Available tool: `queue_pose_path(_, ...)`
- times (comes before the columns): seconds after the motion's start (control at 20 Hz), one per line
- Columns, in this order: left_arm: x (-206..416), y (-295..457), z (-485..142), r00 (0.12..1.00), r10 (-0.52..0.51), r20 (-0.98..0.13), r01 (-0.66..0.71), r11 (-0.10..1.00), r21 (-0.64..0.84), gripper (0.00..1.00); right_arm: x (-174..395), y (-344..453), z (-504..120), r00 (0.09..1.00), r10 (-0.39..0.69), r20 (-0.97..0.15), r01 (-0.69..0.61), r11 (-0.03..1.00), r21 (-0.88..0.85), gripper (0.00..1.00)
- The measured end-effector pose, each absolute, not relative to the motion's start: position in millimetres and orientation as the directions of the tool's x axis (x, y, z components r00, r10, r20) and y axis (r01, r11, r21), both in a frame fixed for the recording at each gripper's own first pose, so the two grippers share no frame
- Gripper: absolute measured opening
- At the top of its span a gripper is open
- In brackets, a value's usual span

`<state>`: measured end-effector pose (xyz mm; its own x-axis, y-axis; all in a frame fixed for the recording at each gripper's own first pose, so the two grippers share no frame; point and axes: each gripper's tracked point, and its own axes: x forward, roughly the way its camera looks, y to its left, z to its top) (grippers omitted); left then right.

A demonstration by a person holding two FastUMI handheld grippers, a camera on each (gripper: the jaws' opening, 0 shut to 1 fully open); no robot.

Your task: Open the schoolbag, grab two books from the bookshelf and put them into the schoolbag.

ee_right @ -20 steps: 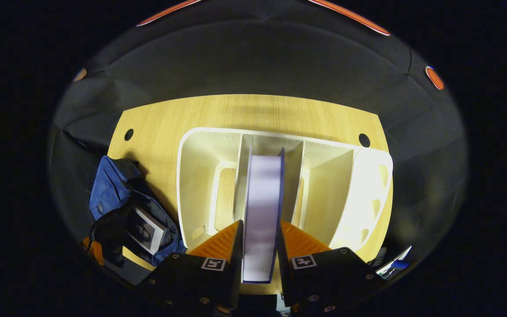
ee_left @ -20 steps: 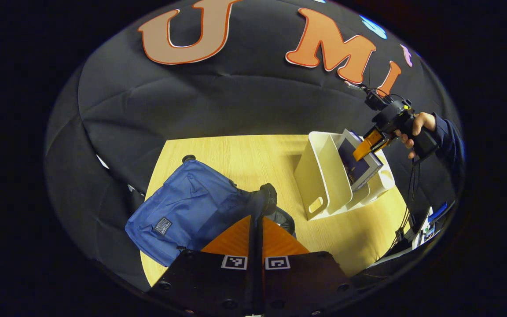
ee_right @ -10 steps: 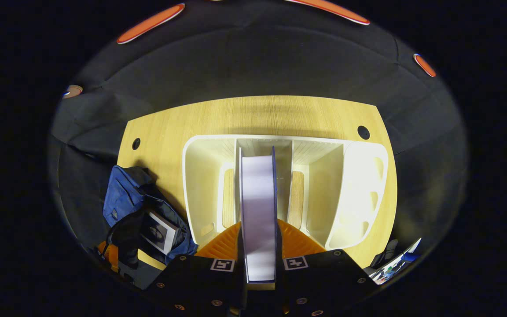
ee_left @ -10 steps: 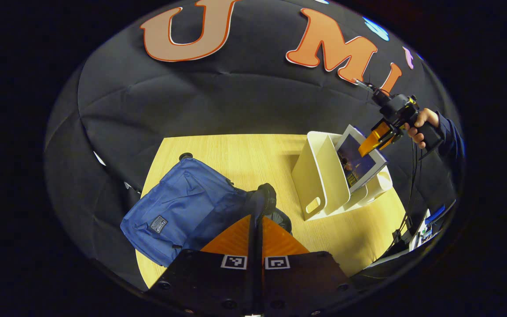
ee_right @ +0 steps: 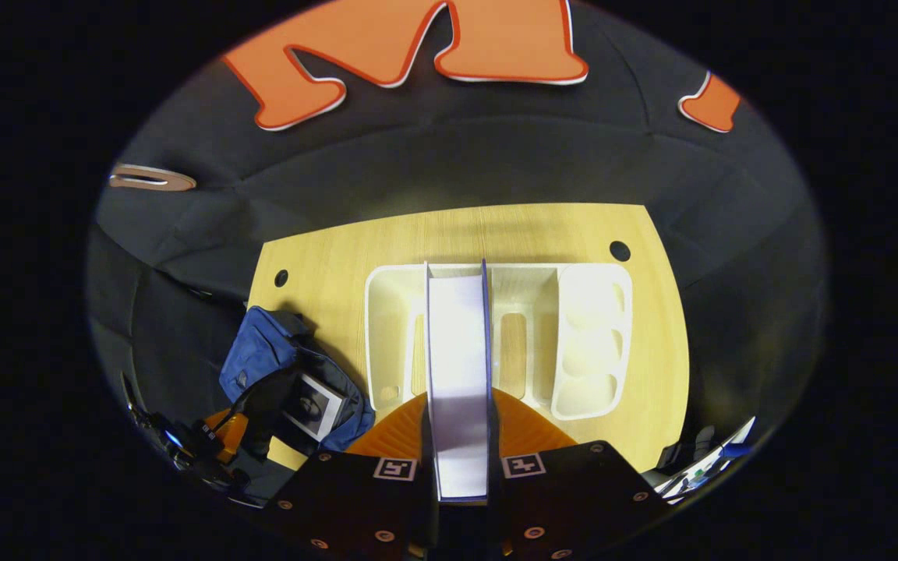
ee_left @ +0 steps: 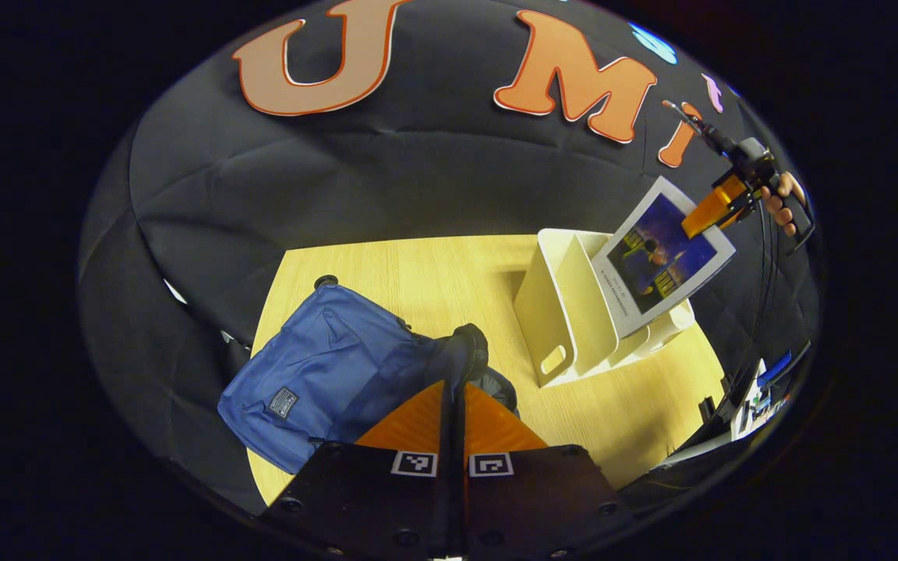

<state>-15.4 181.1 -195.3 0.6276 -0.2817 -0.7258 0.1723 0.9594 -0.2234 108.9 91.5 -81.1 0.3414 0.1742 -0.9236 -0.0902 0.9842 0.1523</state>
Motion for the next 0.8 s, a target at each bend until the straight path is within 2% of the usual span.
queue_pose_path(0.35, -16.9, 179.9, -195.3, 0.625, -0.286, -0.726, 0.183, 0.958, -0.220, 0.01, 76.9, 85.6, -21.8, 0.415, 0.239, -0.878, -0.101, 0.971, 0.217, 0.25)
queue_pose_path(0.55, -18.2, 178.5, -192.2, 0.625, -0.281, -0.728, 0.188, 0.960, -0.210, 0.01, 57.4, 87.8, -18.4, 0.442, 0.264, -0.857, -0.106, 0.964, 0.242, 0.25)
queue_pose_path(0.8, -16.6, 182.4, -189.1, 0.620, -0.265, -0.738, 0.210, 0.963, -0.170, 0.01, 24.4, 122.6, -29.3, 0.420, 0.401, -0.814, -0.128, 0.914, 0.384, 0.25)
